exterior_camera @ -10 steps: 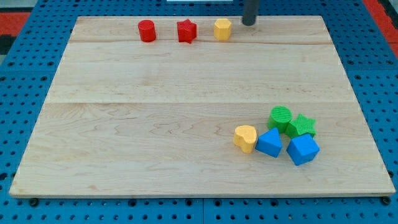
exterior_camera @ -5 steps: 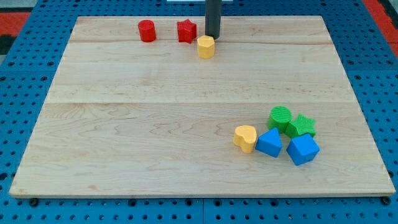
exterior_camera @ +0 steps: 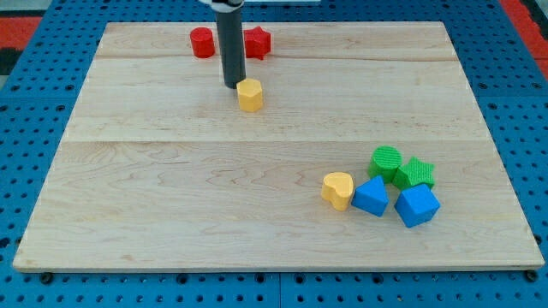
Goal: Place the yellow hexagon to the top left of the blue triangle
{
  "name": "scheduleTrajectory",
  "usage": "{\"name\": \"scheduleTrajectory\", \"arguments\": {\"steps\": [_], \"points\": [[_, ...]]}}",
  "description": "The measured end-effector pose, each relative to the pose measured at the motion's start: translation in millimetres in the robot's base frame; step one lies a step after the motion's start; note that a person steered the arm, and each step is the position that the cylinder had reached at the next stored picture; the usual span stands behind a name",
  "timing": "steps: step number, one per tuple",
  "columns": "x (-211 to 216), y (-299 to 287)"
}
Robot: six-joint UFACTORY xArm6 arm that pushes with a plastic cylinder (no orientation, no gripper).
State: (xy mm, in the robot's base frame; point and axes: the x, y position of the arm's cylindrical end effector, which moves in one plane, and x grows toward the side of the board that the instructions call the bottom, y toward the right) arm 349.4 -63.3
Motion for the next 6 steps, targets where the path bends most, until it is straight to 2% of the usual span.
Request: {"name": "scheduleTrajectory", "arguments": {"steps": [1,3,5,6], "points": [[27.9,8.8],[29.2,73.5],[117.8,100.7],[133.3,127.4]]}}
